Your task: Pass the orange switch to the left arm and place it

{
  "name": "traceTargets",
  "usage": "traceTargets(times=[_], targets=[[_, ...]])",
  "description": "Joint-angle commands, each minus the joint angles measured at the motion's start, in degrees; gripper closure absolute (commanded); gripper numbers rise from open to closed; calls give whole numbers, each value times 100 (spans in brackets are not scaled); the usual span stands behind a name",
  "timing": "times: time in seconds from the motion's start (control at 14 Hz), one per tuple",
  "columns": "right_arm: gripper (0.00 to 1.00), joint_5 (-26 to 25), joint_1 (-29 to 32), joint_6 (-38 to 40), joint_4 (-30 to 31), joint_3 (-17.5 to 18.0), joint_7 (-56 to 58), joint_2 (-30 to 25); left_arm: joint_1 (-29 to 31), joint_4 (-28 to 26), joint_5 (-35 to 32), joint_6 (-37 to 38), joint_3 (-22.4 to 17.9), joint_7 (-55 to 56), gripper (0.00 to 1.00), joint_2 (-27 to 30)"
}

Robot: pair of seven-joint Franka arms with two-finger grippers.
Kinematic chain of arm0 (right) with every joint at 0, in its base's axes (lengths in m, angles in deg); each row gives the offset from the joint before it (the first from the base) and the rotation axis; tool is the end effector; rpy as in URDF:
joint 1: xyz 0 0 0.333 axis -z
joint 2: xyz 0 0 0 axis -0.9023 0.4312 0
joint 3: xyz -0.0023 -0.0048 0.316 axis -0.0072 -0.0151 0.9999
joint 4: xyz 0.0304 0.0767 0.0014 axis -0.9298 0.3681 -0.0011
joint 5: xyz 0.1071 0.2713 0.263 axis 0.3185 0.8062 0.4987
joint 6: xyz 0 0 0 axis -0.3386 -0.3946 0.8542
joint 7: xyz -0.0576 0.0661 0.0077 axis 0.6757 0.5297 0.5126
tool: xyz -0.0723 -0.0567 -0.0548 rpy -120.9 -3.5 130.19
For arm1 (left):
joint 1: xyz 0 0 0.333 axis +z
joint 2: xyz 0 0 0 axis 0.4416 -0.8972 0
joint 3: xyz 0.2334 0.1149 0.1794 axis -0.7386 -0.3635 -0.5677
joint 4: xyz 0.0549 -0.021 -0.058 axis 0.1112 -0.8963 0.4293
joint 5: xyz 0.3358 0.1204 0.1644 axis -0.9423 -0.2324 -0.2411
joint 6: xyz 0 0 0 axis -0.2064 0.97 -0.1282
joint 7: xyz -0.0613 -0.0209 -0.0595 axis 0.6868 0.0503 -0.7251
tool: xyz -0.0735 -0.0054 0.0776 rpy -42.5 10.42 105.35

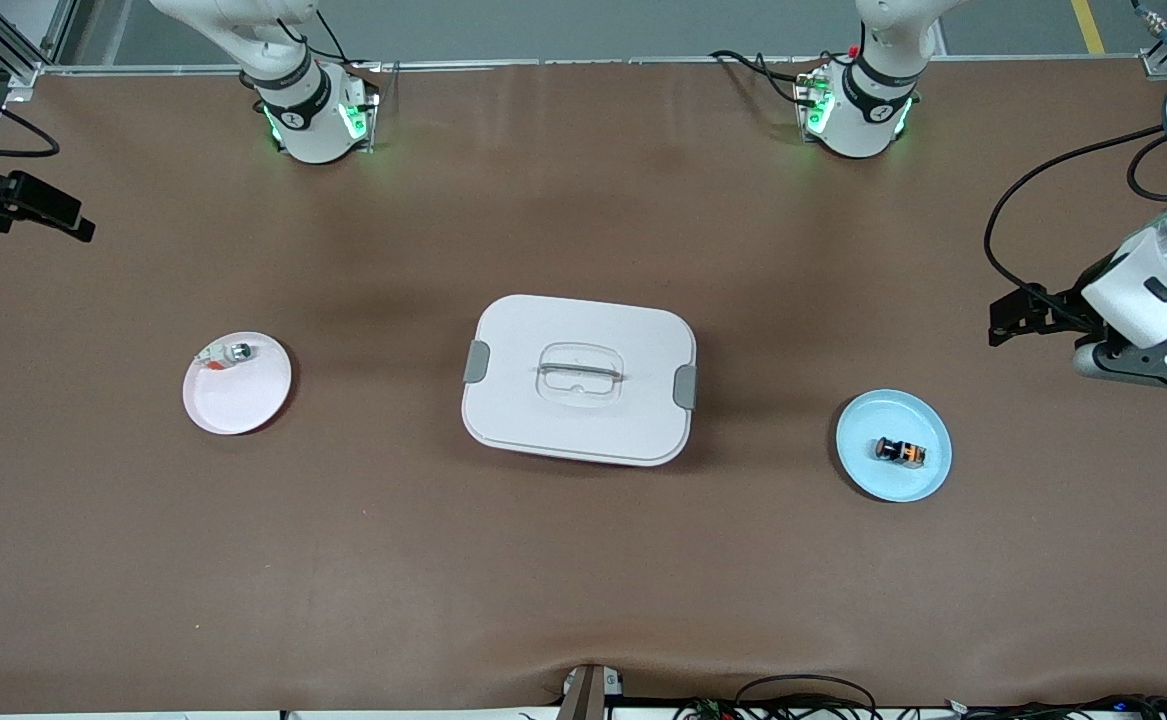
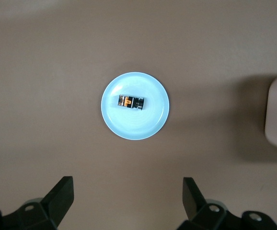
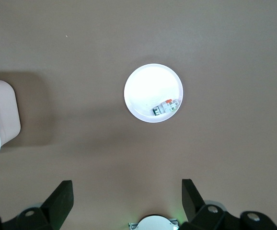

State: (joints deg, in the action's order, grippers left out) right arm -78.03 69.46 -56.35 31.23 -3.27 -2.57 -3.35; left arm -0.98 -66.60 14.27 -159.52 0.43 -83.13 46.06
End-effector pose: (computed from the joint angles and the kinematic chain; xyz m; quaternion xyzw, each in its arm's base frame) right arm 0.5156 -0.0341 0.6357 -0.9959 0.0737 0.0480 0.0192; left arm 0.6053 -0.0403 0.5551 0.9992 -0.0395 0.0038 0.0053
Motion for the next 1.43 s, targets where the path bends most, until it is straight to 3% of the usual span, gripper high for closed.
traceTargets(times=[0.0, 0.36, 0.43, 0.57, 0.64, 1.14, 1.36], targets=[[0, 64, 80, -129, 185, 64, -69, -167, 9, 50, 79, 109, 118, 613, 0, 47], [0, 29, 80, -138, 185, 73, -69, -167, -43, 50, -1, 117, 427, 1616, 0, 196], [0, 29, 80, -138, 185, 73, -69, -176, -313, 42, -27, 117, 279, 1556, 0, 240], [0, 29, 80, -130, 185, 73, -69, -176, -954, 33, -45, 126, -624, 1476, 0, 406], [0, 37, 80, -130, 203, 73, -69, -185, -1140, 7, -45, 135, -880, 1485, 0, 538], [0, 46, 80, -165, 273, 73, -95, -229, -2002, 50, 61, 486, -2076, 1353, 0, 899], [0, 82, 97, -156, 282, 64, -104, -229, -2092, 59, 96, 872, -2350, 1231, 0, 1075]])
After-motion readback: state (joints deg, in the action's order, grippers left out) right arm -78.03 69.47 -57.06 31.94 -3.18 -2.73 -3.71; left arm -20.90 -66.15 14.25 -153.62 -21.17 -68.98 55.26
